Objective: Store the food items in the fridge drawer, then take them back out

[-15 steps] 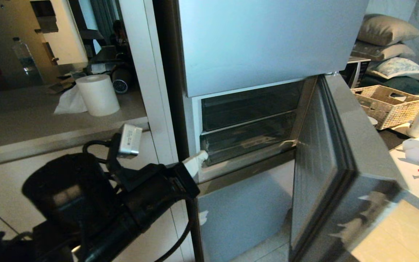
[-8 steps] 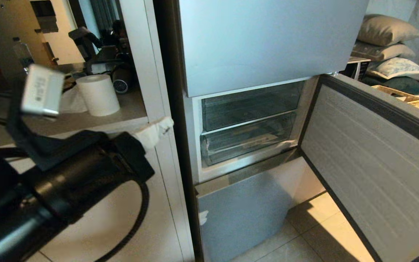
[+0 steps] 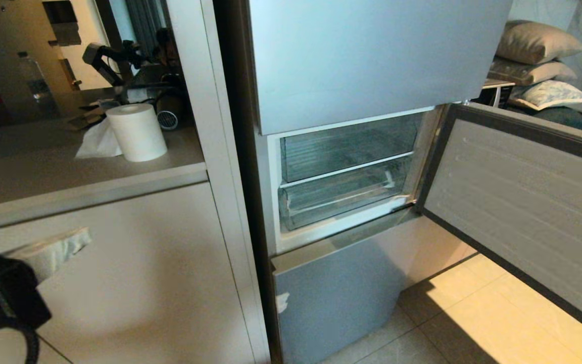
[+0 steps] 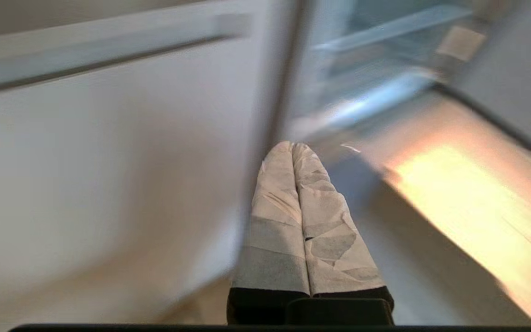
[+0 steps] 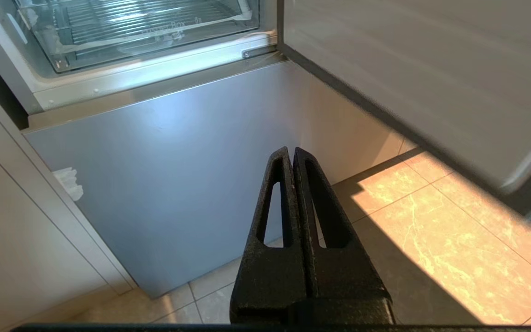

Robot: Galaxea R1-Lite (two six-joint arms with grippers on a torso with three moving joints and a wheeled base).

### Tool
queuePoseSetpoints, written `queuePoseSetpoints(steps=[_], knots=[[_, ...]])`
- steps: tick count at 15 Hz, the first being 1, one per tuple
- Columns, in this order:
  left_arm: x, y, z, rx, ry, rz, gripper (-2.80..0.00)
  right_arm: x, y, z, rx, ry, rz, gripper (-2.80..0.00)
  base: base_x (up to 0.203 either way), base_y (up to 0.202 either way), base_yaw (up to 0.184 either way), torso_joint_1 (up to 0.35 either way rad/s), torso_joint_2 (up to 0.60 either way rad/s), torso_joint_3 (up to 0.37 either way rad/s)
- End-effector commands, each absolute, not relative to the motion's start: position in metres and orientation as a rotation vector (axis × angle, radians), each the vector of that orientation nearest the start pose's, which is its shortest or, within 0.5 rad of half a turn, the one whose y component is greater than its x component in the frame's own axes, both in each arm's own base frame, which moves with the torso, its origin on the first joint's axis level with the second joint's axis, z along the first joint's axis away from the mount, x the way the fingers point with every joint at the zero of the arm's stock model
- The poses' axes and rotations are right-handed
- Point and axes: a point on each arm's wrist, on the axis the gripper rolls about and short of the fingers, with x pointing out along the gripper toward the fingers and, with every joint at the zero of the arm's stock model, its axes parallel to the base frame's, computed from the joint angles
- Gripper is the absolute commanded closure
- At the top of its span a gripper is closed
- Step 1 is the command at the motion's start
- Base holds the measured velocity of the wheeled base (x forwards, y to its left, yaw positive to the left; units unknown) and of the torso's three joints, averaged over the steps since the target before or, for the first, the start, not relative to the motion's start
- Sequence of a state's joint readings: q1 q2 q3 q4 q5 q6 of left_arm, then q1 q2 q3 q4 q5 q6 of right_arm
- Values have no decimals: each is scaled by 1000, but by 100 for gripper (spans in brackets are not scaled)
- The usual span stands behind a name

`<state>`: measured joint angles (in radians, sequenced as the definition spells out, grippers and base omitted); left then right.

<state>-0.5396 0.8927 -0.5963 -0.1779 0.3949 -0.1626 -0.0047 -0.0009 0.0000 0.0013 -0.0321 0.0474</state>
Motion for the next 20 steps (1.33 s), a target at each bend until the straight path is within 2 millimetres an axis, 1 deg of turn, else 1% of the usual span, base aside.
queuePoseSetpoints(steps=[1,3,4,5,7,9,11,12,13,15,16,18,20], knots=[[62,-13,233,-144,32,57,0,-23,-1,75,48,1,-37,0,0,0,0,0,0,0],[46,-1,216,-135,18,185,0,-23,-1,75,49,1,-37,0,0,0,0,0,0,0],[34,3,203,-120,18,229,0,-23,-1,75,48,1,-37,0,0,0,0,0,0,0],[27,5,187,-100,42,274,0,-23,-1,75,49,1,-37,0,0,0,0,0,0,0],[21,7,162,-63,101,322,0,-23,-1,75,48,1,-37,0,0,0,0,0,0,0],[14,7,135,-21,144,299,0,-23,-1,75,48,1,-37,0,0,0,0,0,0,0],[3,5,110,24,136,175,0,-23,-1,75,48,1,-37,0,0,0,0,0,0,0],[2,3,96,52,150,74,0,-23,-1,75,48,1,-37,0,0,0,0,0,0,0],[2,2,91,70,156,2,0,-23,-1,75,48,1,-37,0,0,0,0,0,0,0],[0,0,84,84,244,-73,0,-23,-1,75,46,1,-37,0,0,0,0,0,0,0],[-2,0,81,107,300,-86,0,-23,-1,75,48,1,-37,0,0,0,0,0,0,0],[-7,-1,80,156,289,-28,0,-23,-1,75,49,1,-37,0,0,0,0,0,0,0],[-10,-1,80,181,273,-38,0,-23,-1,75,48,1,-37,0,0,0,0,0,0,0]])
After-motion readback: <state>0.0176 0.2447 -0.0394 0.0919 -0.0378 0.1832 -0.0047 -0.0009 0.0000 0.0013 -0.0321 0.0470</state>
